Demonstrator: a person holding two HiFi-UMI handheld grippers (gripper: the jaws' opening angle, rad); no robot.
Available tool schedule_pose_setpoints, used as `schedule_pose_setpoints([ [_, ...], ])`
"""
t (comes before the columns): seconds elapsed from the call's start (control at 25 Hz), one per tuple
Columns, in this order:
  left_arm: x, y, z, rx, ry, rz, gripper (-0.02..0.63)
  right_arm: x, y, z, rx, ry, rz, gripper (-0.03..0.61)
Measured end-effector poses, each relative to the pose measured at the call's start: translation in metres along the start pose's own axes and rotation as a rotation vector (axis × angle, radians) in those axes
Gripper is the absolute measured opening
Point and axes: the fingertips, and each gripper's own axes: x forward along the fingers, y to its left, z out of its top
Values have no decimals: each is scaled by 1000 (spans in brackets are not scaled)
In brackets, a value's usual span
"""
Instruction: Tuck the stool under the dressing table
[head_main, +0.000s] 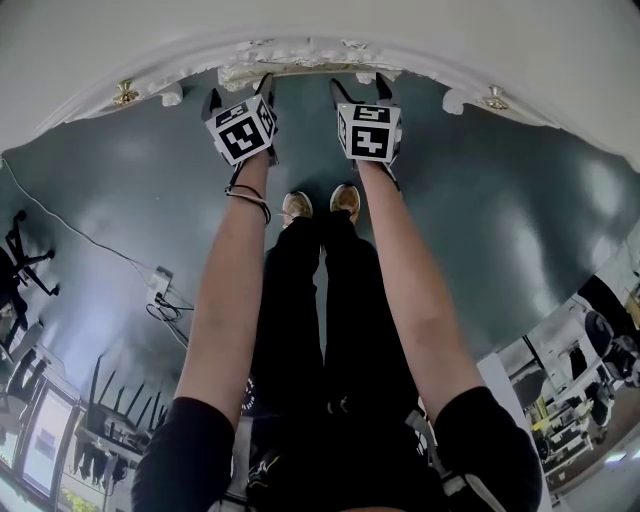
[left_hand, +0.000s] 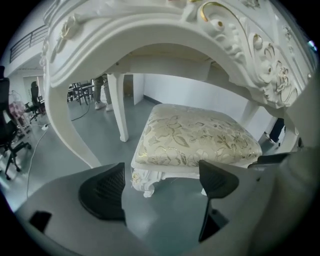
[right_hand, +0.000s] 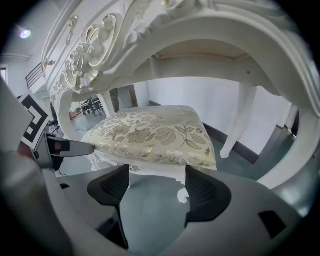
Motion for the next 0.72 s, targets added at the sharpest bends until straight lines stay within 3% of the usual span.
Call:
schedule_pose_setpoints([
  [0.2,-40,-17,4,36,-41,-40,479,-34,7,3,-10,-18,16,371],
  [0.4,-124,-42,22,98,-102,-94,479,-115,27,40,-39,-118,43,371],
  [0.56,-226,-68,77,113,-233,-187,479,-210,48,93,-70,-246,95,370],
  [0.72,-349,-104,163,203,-406,-306,477,-324,67,173,-132,-408,156,364],
])
